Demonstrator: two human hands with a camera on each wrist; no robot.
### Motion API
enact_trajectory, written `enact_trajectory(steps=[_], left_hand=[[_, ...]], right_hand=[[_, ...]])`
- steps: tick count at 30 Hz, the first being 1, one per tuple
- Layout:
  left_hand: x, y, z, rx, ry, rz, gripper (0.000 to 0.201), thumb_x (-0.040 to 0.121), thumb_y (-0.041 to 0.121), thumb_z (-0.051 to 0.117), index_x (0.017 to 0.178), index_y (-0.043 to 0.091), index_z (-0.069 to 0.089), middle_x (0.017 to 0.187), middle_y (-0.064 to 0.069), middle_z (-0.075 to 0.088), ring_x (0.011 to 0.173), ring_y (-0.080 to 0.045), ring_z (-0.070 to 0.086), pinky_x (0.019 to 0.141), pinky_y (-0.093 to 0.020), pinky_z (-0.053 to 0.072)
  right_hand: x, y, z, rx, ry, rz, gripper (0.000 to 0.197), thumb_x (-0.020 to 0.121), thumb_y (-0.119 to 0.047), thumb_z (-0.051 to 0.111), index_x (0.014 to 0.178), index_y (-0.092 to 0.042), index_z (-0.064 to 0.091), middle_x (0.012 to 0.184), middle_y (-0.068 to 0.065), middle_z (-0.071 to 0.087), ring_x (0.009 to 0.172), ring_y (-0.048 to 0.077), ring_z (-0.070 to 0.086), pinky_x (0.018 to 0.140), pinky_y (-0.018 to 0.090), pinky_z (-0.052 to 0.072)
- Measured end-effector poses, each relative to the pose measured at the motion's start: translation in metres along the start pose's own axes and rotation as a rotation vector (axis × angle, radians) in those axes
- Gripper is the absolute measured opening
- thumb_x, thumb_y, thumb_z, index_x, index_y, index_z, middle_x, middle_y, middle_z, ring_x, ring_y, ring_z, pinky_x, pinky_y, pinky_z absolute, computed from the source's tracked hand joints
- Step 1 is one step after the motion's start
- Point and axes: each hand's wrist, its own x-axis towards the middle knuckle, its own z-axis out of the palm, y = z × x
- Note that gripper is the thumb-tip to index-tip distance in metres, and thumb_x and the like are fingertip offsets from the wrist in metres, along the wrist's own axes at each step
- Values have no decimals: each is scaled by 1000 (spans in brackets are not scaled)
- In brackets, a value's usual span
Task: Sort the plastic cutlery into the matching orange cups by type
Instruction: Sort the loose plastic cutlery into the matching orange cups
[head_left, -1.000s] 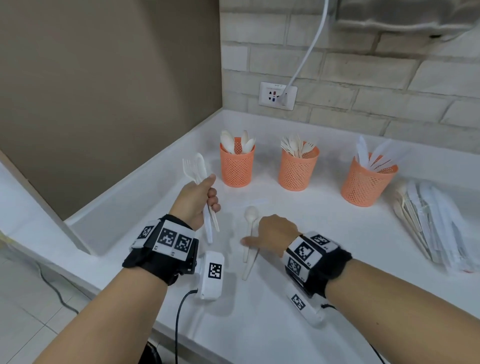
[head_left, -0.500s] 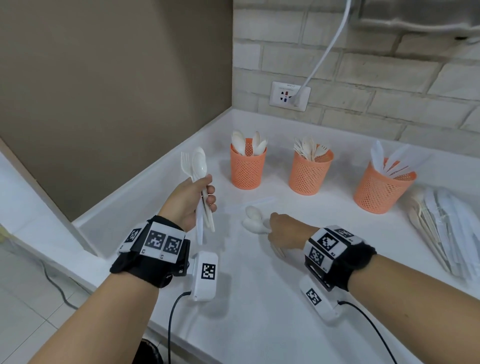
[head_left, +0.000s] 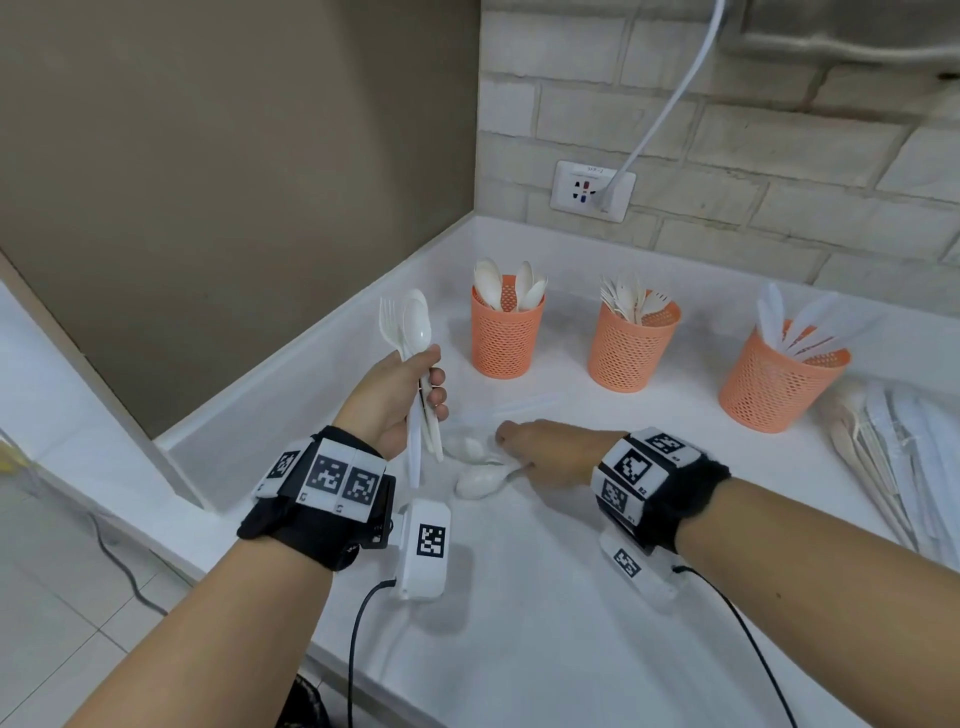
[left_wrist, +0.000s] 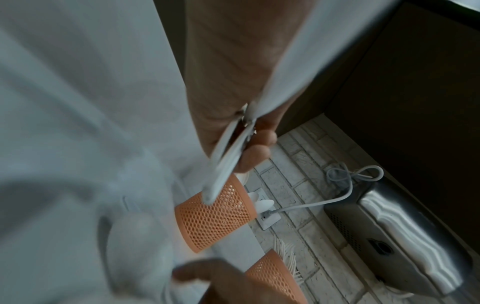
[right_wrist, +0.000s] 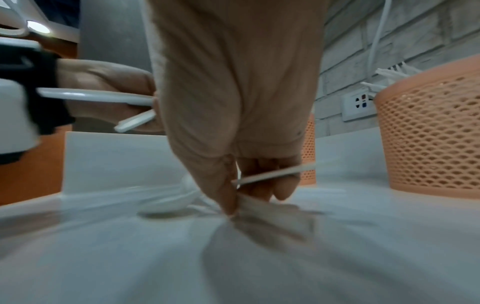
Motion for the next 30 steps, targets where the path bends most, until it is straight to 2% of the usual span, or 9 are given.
enact_trajectory(steps=[4,8,13,17,19,22,26,28,30], left_hand=[[-3,-1,3,-1,-10,5,16,95,24,50,83,15,46,58,2,41,40,-9,38,41,-21,39],[-5,-3,4,-4,-18,7,20,94,26,51,80,13,48,56,2,43,40,-8,40,43,-21,41],[-7,-8,4,-45,-53,25,17,95,26,50,86,12,50,58,2,45,44,-9,43,47,-21,45],[-6,-13,12,-69,-71,29,10,96,15,48,87,11,48,64,-2,44,44,-9,45,48,-22,48],[-6,-15,17,-77,-59,22,12,96,16,47,86,10,49,64,-2,45,44,-10,46,47,-22,48],[-6,-19,25,-86,-23,9,18,97,23,47,83,11,49,61,-1,45,43,-10,44,46,-22,46],[-6,-28,40,-61,-17,19,22,93,28,54,78,13,49,61,1,41,42,-8,39,46,-19,41],[-6,-34,53,-64,-30,27,24,93,29,54,76,13,51,65,0,42,46,-8,41,47,-18,43],[-6,-39,66,-62,-45,35,25,95,31,50,81,10,55,75,-2,47,61,-12,48,61,-23,49]], right_hand=[[29,1,-9,-47,133,46,63,91,-9,47,146,-10,15,127,18,51,115,35,52,94,44,46],[42,7,-8,-115,165,138,34,92,-5,43,126,-2,43,125,19,50,115,34,50,92,40,42],[38,10,2,-220,207,243,35,95,-11,37,129,-3,40,132,14,42,125,30,38,102,40,35],[21,16,11,-212,248,198,29,94,-8,36,122,-1,40,123,16,51,113,32,51,88,37,39],[12,21,12,-104,226,150,27,93,-5,36,119,-1,38,117,18,54,101,33,55,76,36,38],[-1,25,8,120,207,156,25,93,-4,36,118,-1,38,111,20,53,81,28,49,68,33,37],[-21,25,-6,494,305,153,6,95,-9,36,100,-6,34,74,8,51,53,19,52,47,27,41],[-31,22,-13,605,400,90,9,95,-10,36,98,-7,29,69,3,43,53,14,44,46,24,34],[-39,20,-15,658,519,39,9,95,-7,36,99,-7,29,69,-1,38,56,10,38,47,20,28]])
